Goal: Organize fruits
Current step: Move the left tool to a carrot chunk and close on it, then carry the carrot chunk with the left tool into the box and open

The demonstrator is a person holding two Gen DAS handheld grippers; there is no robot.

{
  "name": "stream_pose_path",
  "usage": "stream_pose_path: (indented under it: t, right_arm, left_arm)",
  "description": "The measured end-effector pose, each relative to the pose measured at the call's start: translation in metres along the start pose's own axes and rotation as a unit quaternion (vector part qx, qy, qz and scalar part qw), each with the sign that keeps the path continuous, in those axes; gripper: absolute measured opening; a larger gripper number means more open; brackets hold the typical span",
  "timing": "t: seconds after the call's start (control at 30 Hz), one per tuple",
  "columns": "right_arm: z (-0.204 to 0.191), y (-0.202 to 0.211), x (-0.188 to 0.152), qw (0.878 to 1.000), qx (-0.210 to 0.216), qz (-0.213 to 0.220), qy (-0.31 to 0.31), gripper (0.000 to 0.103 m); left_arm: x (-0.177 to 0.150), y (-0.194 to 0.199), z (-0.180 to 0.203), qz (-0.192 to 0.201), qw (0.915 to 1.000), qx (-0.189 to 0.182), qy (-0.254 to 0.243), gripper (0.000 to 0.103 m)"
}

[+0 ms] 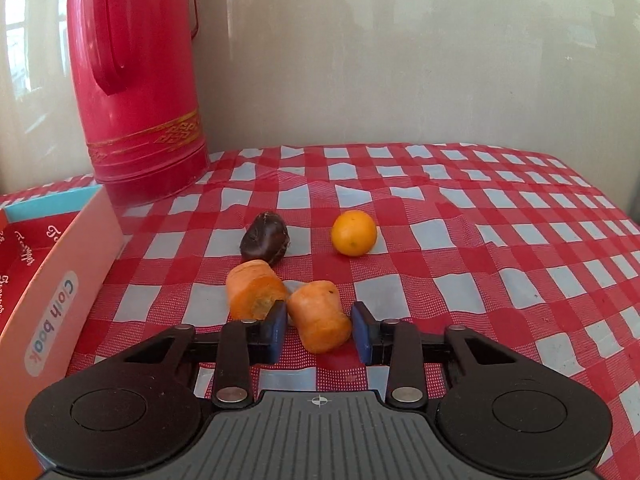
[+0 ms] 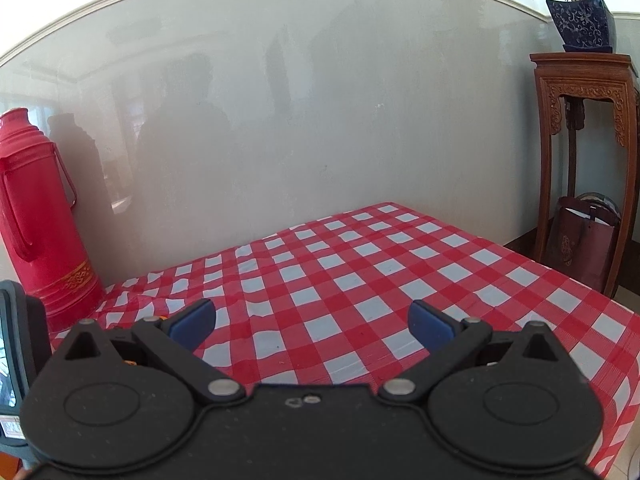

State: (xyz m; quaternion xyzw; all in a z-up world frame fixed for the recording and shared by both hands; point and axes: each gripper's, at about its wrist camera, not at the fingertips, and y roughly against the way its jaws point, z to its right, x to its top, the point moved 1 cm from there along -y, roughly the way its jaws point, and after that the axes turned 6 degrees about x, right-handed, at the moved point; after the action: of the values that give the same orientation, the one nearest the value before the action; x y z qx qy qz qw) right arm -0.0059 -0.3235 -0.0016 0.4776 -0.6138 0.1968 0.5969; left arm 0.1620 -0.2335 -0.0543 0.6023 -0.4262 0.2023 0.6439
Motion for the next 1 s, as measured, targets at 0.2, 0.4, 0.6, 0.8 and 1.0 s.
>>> stream_pose_path:
  t: [0.2, 0.4, 0.6, 0.8, 1.0]
  right_arm:
    - [0.000, -0.001, 0.000, 1.000, 0.001, 0.001, -0.003, 0.097]
    - [-0.005, -0.003, 0.000, 1.000, 0.007, -0.002, 0.000, 0.097]
    - [-0.019, -0.004, -0.004, 1.000, 0.021, -0.006, 0.015, 0.097]
    - [-0.042, -0.004, -0.009, 0.998, 0.040, -0.010, 0.037, 0.097]
    - [-0.070, -0.006, -0.017, 0.996, 0.059, -0.018, 0.061, 0.097]
  left_arm:
    - [-0.001, 0.018, -0.002, 0.043, 0.9982, 0.029, -0.030, 0.035]
    - [0.000, 0.046, -0.025, 0.090, 0.9913, 0.081, -0.052, 0.035]
    - [0.005, 0.061, -0.086, 0.095, 0.9829, 0.154, -0.032, 0.035]
    - [-0.001, 0.057, -0.149, 0.054, 0.9772, 0.205, 0.013, 0.035]
    - [-0.007, 0.047, -0.195, 0.012, 0.9743, 0.216, 0.062, 0.035]
